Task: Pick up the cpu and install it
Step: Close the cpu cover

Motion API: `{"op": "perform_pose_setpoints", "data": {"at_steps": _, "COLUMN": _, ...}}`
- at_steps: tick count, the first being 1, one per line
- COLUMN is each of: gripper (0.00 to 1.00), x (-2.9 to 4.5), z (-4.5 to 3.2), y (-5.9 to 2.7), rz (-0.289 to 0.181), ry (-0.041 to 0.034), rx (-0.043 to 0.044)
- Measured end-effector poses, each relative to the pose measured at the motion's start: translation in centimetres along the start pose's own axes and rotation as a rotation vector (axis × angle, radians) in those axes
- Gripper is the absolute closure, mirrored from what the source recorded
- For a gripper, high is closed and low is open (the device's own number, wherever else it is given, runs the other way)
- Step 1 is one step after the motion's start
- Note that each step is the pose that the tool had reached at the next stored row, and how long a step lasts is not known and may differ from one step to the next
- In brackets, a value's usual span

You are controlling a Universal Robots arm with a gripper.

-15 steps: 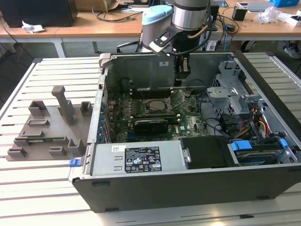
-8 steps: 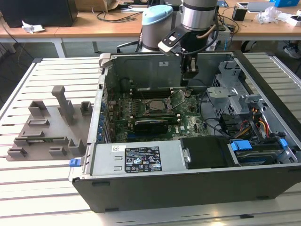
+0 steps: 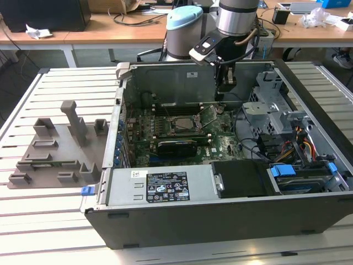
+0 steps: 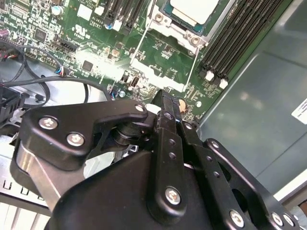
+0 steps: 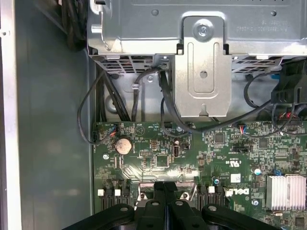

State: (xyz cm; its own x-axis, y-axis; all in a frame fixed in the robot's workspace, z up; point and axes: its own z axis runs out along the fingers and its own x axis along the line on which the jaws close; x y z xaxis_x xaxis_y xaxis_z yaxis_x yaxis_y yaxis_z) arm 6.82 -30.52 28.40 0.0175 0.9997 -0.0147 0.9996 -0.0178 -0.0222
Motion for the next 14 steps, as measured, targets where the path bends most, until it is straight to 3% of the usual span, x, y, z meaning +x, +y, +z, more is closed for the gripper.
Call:
{"op": "perform_pose_setpoints", "data": {"at_steps": 8, "gripper": 0.89, "x": 0.05, "z": -0.01, "y": 1.14, "rz": 0.000, "ry": -0.0020, "rx": -0.0001}}
{"op": "perform_pose_setpoints", "data": {"at_steps": 14, "gripper": 0.89, "x": 0.12, "z": 1.11, "y": 1.78, "rz": -0.005, "ry": -0.0074, "rx": 0.0026}}
